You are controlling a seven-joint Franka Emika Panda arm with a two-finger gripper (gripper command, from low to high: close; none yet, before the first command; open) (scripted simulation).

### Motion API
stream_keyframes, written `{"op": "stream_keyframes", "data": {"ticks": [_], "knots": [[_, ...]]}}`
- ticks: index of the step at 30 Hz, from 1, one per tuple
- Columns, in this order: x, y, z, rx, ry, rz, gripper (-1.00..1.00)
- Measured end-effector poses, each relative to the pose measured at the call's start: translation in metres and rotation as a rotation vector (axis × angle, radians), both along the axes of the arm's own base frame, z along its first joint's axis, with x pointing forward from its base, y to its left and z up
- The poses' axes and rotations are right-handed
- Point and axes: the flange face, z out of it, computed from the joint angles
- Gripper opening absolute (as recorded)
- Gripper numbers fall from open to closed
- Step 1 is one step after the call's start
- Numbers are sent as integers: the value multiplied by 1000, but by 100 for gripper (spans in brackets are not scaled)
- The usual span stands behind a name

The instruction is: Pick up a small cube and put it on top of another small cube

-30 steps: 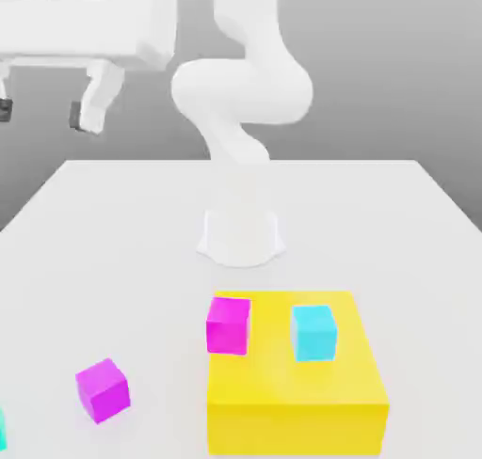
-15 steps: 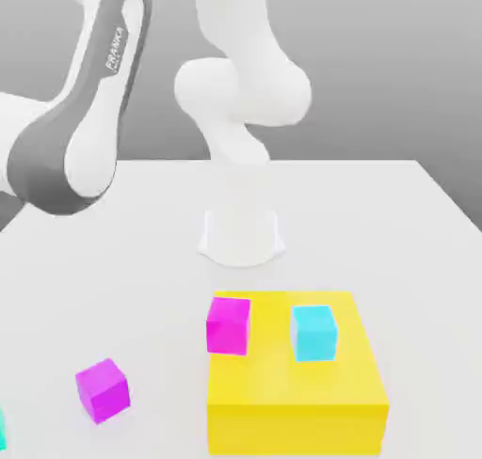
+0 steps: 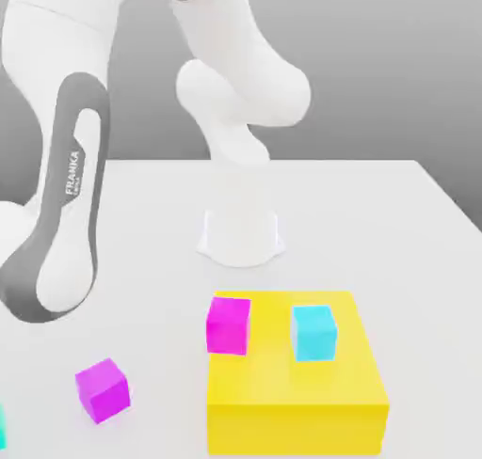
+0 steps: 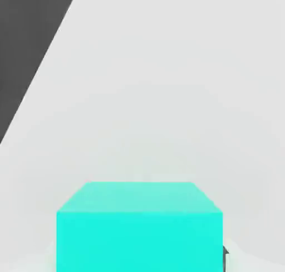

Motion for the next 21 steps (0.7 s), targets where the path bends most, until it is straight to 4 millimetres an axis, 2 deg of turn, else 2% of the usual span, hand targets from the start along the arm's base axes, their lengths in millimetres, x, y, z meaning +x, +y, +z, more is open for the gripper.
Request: {"op": "stream_keyframes", "data": {"ticks": [1,3,7,12,15,21], "knots": [[0,2,14,0,0,2,-100],[4,26,37,3,-2,29,-100],[8,86,75,8,-5,98,-100],[0,169,115,11,-6,202,-100],[-13,215,133,11,-5,261,-100],[-57,281,160,7,-2,340,-100]]}}
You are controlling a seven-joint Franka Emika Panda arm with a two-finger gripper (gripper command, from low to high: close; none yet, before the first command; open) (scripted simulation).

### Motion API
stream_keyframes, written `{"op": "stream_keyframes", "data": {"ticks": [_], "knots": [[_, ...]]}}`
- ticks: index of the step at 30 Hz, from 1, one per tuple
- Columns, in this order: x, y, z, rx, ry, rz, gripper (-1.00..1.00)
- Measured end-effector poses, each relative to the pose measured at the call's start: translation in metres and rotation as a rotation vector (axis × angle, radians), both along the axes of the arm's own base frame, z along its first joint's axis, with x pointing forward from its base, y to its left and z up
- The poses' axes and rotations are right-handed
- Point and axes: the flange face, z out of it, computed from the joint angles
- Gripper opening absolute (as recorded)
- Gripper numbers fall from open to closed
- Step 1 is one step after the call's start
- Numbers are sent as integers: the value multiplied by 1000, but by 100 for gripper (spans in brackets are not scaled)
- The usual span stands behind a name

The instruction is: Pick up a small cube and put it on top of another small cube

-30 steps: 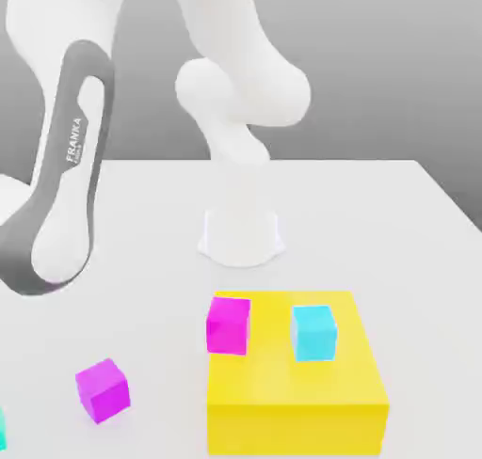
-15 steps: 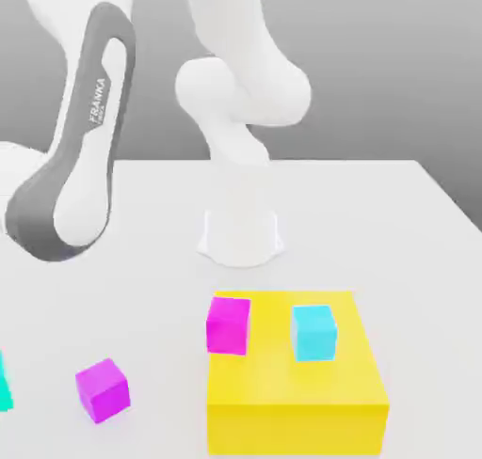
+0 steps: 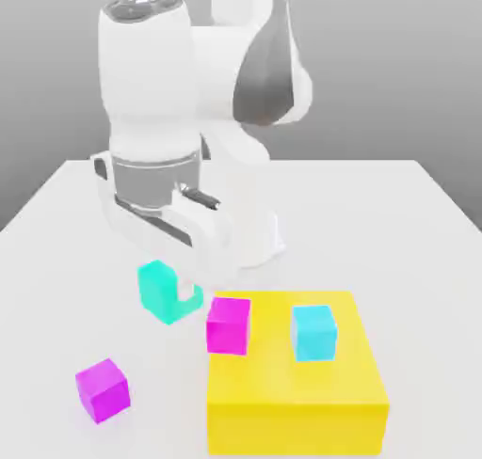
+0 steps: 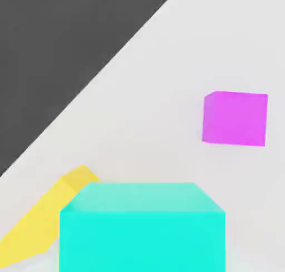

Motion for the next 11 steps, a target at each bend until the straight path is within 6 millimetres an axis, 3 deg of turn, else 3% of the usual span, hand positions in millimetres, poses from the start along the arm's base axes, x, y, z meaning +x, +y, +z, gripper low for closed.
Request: {"op": "stream_keyframes", "data": {"ticks": [3,7,8,11], "knots": [[-21,27,1,-4,1,40,-100],[-24,31,-43,-7,1,47,-100],[-25,32,-53,-7,1,48,100],[-25,32,-53,-7,1,48,100]]}}
